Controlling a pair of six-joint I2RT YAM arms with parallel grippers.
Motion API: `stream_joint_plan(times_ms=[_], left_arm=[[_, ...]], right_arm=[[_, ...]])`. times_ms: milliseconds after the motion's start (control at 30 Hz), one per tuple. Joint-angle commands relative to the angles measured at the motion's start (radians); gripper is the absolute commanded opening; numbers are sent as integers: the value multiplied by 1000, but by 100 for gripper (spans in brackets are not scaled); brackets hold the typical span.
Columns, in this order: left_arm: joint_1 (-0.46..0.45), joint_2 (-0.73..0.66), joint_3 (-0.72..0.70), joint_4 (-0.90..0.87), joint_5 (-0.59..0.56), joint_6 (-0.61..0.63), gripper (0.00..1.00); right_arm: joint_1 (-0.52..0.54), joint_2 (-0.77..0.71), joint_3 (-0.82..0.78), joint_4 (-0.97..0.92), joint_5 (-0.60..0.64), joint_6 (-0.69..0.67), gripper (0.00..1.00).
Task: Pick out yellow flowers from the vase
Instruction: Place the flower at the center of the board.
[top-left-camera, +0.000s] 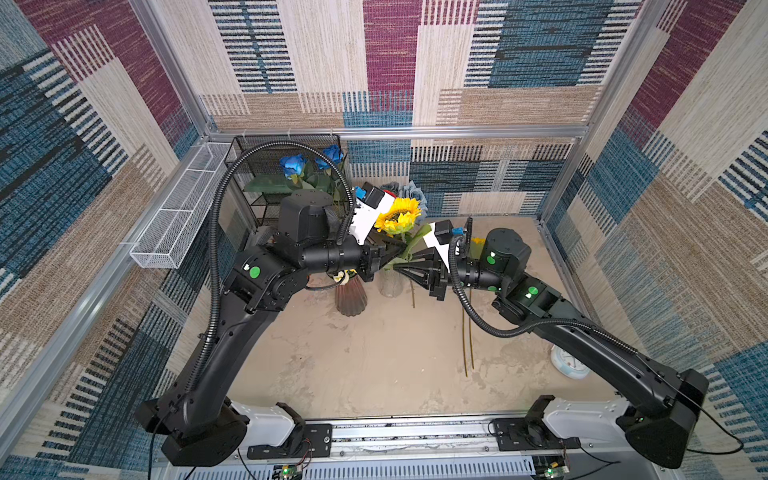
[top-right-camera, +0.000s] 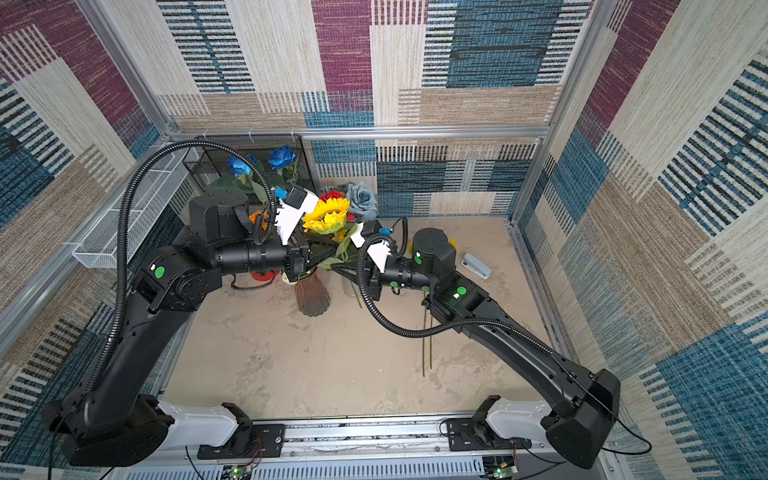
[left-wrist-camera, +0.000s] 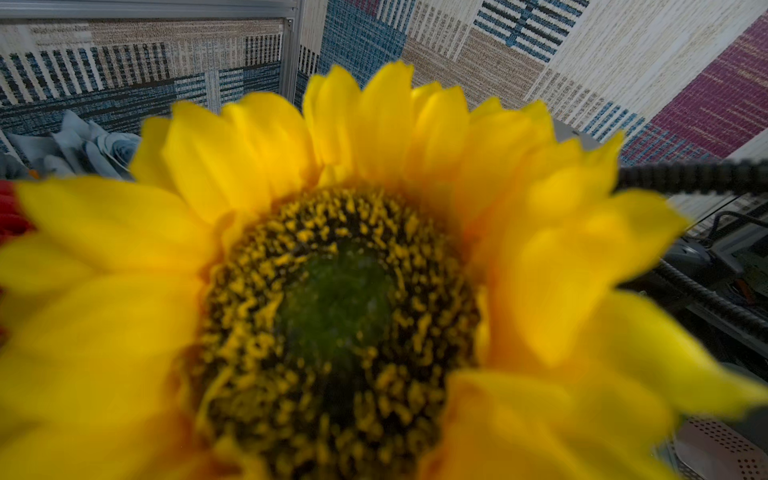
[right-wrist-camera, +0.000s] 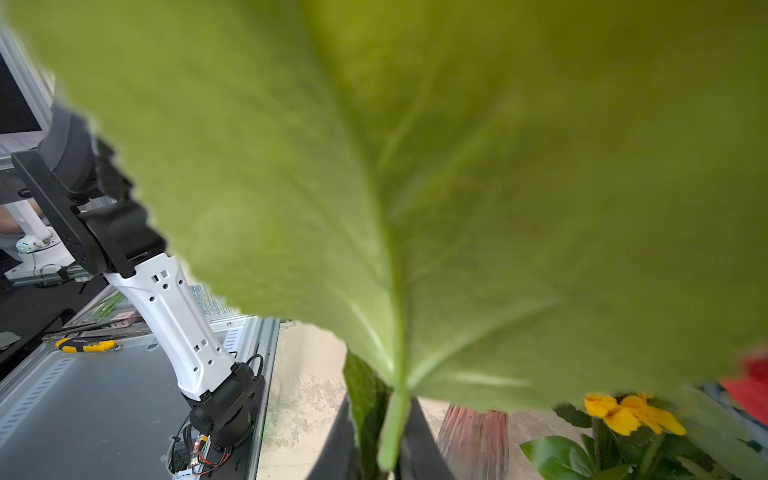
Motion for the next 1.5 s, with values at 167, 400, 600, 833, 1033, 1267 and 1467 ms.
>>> stream_joint_plan(times_ms=[167,400,600,833,1033,1267,1467], left_arm=[[0,-9,-26,62,11,-3,33],[1,-62,-77,111,-46,2,96],[2,-84,-104,135,-58,6,99],[13,-134,-165,185,-142,8,99],[24,-166,-208,221,-186,-6,99],[41,-230,-324,324,-383,-76,99],[48,-234,-356,307,-517,-87,99]], right_arm=[[3,9,11,8,-20,6,3],[-11,0,5,15,7,23,0],[-52,-16,-8,22,24,53,0],[-137,-63,-52,40,53,109,0],[-302,-113,-120,66,94,249,0],[-477,-66,-155,-39,199,358,0],[-544,85,-129,-160,218,380,0]])
